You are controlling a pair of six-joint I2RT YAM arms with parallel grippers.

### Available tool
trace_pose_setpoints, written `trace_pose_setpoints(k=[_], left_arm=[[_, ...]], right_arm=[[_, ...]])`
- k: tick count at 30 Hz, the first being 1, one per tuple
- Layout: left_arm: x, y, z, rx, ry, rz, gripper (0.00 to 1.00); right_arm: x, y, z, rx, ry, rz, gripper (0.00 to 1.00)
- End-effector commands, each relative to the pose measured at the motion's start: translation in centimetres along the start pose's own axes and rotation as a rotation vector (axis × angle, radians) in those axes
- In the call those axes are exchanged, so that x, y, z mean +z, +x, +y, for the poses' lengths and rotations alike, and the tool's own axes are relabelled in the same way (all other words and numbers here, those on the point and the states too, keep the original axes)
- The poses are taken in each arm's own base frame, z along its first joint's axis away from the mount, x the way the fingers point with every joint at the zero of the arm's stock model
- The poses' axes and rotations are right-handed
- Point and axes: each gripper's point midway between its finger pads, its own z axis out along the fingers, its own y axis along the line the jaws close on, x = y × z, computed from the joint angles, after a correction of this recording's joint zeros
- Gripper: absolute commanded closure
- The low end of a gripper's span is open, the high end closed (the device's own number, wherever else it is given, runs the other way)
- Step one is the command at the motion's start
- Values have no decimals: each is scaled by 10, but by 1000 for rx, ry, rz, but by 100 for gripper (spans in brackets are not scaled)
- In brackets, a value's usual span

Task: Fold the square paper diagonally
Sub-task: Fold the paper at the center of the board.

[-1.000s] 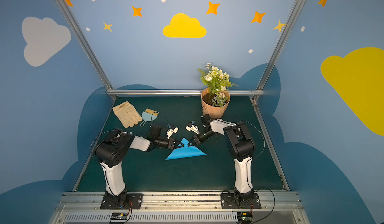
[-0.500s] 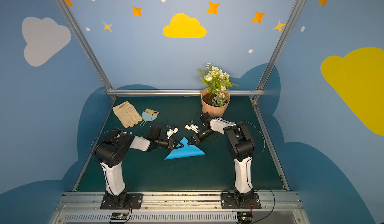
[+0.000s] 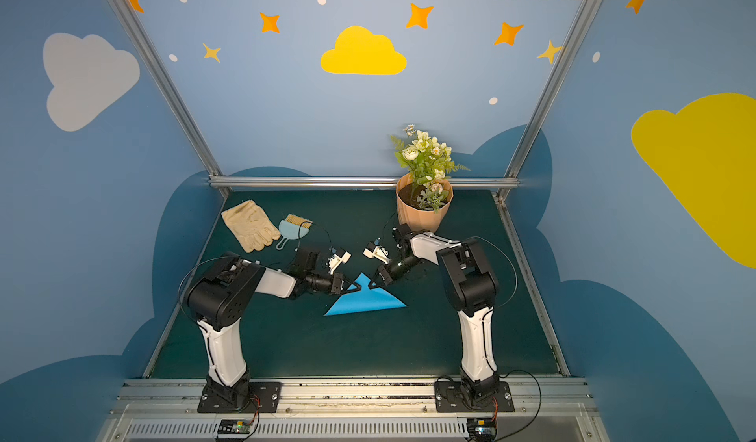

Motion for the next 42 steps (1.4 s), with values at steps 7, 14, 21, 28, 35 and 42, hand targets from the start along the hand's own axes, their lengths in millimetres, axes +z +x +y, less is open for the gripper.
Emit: trace_pose_setpoints(k=[7,14,21,28,35,42], left_arm=[[-3,-8,-6,39,-3,-17,97],[-6,-10,-10,65,-25,-33,97],[-15,-9,-18,163,-85,-57,97],[-20,-8,-49,352,-50,-80,97],[-24,-2,-90,630,-46,-102,97],[-31,-3,-111,790,-68,-147,97]], right_arm=[[2,3,0,8,-5,14,100],[-11,-3,6,-20,23,-33,87],[-54,-17,20,-106,77,-186,73],[-84,-28,52,-333,118,-354,56],[-92,-28,80,-514,130,-397,42],[-95,-19,108,-668,86,-439,39]])
